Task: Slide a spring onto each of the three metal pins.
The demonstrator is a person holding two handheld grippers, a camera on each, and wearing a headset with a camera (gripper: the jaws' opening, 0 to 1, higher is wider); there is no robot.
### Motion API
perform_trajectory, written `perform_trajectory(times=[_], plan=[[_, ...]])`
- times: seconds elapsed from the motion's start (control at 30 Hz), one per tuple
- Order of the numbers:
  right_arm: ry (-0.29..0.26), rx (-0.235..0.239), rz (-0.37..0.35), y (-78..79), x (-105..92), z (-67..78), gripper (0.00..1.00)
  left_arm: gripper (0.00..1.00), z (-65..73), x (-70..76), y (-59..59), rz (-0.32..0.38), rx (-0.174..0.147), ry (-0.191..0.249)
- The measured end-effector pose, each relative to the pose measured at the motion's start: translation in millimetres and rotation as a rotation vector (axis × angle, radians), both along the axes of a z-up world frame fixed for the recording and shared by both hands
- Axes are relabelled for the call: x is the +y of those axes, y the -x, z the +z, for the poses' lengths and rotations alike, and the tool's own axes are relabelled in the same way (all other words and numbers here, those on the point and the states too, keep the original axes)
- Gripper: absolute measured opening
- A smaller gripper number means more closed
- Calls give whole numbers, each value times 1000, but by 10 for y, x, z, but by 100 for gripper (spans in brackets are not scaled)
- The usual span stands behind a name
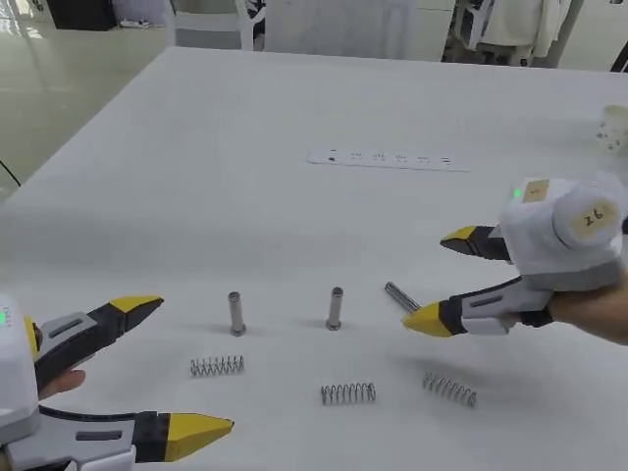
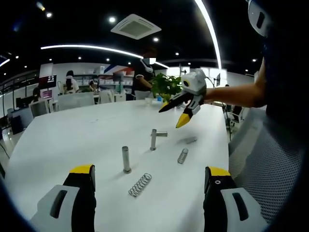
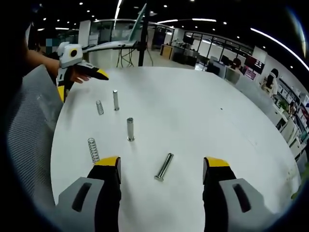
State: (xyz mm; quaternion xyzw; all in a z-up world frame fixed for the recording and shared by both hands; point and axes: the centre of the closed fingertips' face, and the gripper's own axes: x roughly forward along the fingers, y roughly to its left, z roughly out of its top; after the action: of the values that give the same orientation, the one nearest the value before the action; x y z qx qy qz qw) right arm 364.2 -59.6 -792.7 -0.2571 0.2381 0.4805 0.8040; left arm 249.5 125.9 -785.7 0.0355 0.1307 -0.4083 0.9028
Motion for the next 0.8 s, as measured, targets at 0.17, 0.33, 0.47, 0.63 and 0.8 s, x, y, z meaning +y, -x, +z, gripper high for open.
perform_trajectory(times=[0.17, 0.33, 0.47, 0.63, 0.8], plan=[[36, 24, -20, -87, 54, -76, 60, 90, -10, 37, 9, 11, 2, 0], [66, 52, -43, -153, 108, -172, 52, 90, -14, 50, 15, 15, 5, 3], [94, 67, -73, -228, 116, -260, 46, 90, -13, 56, 20, 18, 4, 3], [113, 102, -112, -278, 110, -332, 36, 90, -16, 71, 25, 22, 6, 4], [126, 140, -149, -322, 116, -413, 27, 89, -28, 74, 33, 23, 10, 4]])
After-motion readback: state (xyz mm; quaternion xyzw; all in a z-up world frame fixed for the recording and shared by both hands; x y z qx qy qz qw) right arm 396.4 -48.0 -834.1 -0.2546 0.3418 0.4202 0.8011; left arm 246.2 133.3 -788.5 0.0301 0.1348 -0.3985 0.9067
